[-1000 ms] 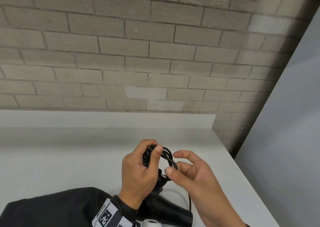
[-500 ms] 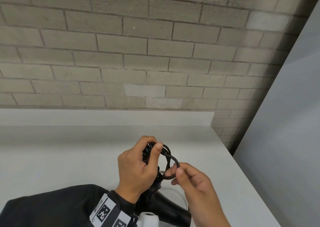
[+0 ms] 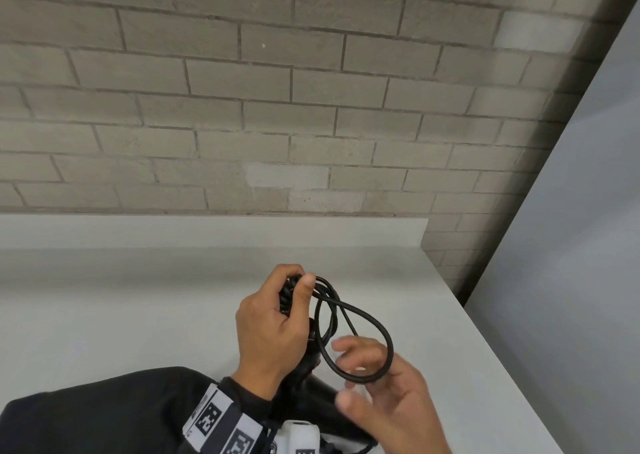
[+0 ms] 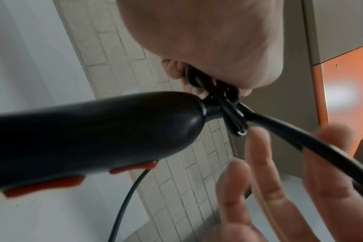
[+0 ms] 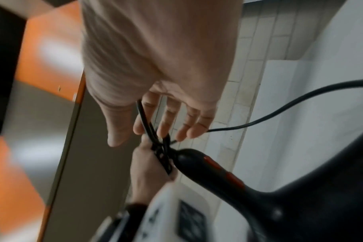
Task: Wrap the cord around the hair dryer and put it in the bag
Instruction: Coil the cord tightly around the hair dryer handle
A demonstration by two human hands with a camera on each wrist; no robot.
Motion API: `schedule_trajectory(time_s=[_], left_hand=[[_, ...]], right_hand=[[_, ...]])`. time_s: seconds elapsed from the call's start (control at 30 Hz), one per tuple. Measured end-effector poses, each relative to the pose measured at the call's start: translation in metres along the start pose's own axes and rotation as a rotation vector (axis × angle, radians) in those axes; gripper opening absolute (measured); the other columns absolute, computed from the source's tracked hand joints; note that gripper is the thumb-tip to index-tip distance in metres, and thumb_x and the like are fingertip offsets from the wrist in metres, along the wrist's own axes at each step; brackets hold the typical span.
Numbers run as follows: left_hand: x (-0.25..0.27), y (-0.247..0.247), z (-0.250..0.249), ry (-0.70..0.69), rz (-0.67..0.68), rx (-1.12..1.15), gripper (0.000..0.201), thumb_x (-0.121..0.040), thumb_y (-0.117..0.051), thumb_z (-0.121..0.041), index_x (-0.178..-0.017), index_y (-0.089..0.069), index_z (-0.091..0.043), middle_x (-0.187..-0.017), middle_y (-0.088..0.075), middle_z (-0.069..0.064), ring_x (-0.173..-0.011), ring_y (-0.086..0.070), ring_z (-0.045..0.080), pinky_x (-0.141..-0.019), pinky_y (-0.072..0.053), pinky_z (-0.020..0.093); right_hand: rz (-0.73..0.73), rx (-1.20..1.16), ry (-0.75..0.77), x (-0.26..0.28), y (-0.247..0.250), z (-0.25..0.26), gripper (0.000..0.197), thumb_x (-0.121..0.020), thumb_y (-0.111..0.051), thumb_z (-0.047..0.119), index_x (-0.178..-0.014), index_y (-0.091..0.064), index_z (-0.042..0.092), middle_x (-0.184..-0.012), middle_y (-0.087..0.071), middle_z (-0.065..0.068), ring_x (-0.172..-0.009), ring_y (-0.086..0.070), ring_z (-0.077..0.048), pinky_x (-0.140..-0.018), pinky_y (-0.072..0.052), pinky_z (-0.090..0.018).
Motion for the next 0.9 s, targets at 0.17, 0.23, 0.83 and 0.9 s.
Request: schedule_trajectory(time_s=[0.17, 0.23, 0.83, 0.9], left_hand=[[-0.001, -0.001, 0.001, 0.011, -0.009, 0.001, 0.027, -0.095, -0.048, -0.051, -0.089, -0.060, -0.029, -0.066, -0.058, -0.008, -0.051, -0.052, 0.010, -0.047, -0.041, 0.027], [0.000, -0.002, 0.001, 0.014, -0.008, -0.003, 0.026, -0.095, -0.048, -0.051, -0.090, -0.061, -0.029, -0.068, -0.060, -0.009, -0.052, -0.053, 0.010, -0.048, -0.042, 0.026], [0.003, -0.011, 0.003, 0.039, 0.027, -0.037, 0.027, -0.093, -0.047, -0.057, -0.092, -0.058, -0.032, -0.065, -0.059, -0.006, -0.050, -0.055, 0.011, -0.048, -0.047, 0.035], [0.002, -0.008, 0.003, 0.038, 0.008, -0.041, 0.027, -0.093, -0.047, -0.056, -0.092, -0.058, -0.032, -0.066, -0.059, -0.006, -0.051, -0.055, 0.012, -0.048, -0.046, 0.033]], right_hand=[[-0.101, 0.298, 0.207, 0.004, -0.007, 0.003, 0.025, -0.073, -0.077, 0.024, -0.096, -0.075, 0.035, -0.114, -0.071, 0.007, -0.111, -0.065, -0.018, -0.089, -0.050, -0.023], [-0.141, 0.274, 0.218, 0.006, -0.005, 0.006, 0.014, -0.076, -0.073, 0.028, -0.088, -0.076, 0.034, -0.106, -0.075, 0.006, -0.105, -0.068, -0.015, -0.090, -0.051, -0.021], [-0.548, -0.286, -0.477, 0.041, 0.100, -0.041, 0.035, -0.097, -0.051, 0.020, -0.065, -0.049, 0.006, -0.049, -0.021, -0.002, -0.038, -0.022, -0.010, -0.037, -0.021, -0.016], [-0.575, 0.058, -0.419, 0.038, 0.110, -0.033, 0.030, -0.099, -0.054, 0.016, -0.071, -0.054, 0.005, -0.048, -0.037, -0.005, -0.039, -0.031, -0.017, -0.036, -0.030, -0.023]])
Point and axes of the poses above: each hand's wrist, its own x-axis away from the middle knuckle, its own y-axis out of the back of the hand, z = x × y, the point moved 9 cm from there along -x, towards the middle knuckle
